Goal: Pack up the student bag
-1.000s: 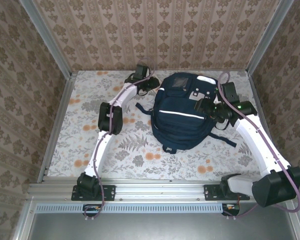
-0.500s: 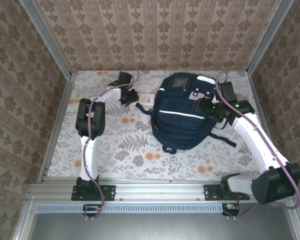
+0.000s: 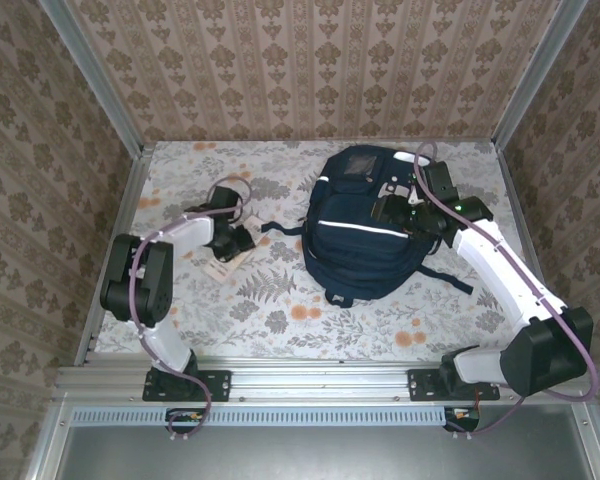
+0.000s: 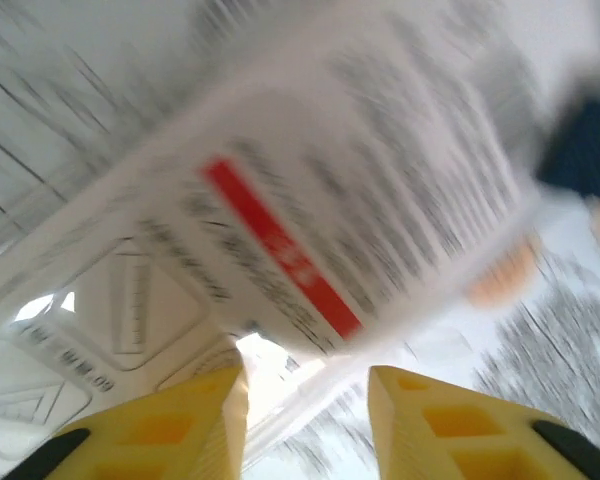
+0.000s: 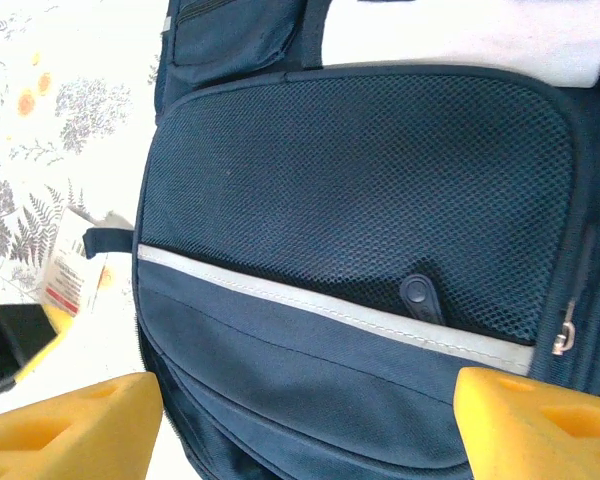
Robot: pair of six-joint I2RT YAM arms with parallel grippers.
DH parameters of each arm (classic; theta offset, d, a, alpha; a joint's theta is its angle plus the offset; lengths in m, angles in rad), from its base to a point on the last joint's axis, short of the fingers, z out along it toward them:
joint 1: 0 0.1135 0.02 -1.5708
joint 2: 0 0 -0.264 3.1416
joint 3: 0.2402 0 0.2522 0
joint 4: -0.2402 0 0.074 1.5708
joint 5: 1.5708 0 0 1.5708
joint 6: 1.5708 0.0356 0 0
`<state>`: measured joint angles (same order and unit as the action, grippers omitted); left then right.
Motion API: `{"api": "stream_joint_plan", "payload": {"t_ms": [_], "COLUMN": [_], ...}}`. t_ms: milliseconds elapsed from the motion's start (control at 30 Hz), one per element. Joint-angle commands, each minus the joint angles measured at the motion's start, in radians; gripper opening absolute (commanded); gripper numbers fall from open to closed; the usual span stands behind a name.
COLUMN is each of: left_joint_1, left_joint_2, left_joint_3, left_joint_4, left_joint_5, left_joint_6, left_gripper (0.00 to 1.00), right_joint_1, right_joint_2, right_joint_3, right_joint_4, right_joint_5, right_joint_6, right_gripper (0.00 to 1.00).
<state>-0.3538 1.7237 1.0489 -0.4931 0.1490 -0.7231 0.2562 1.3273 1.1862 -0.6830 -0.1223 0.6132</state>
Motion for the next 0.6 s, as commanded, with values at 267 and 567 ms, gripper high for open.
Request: {"api": "stream_joint_plan", "payload": {"t_ms": [267,567], "left_joint_1": [0.064,0.173], "left_joint_2": [-0.012,0.16], "left_joint_3": [0.188,0.241], "left_joint_4": [-0.149,-0.189], "left_joint_5": [0.069,0.037], "left_joint_6": [0.249,0.436], "left_gripper": [0.53,0.59], "right_joint_1": [0.04,0.047], "right_joint_2": [-0.005,-0.052], "right_joint_3": [-0.052,-0.096], "right_joint_4": [0.047,0.035], "right_joint_5": [-0.04,-0.027], "right_joint_6": [-0.006,-0.007], "right_gripper": [0.78,0.78]}}
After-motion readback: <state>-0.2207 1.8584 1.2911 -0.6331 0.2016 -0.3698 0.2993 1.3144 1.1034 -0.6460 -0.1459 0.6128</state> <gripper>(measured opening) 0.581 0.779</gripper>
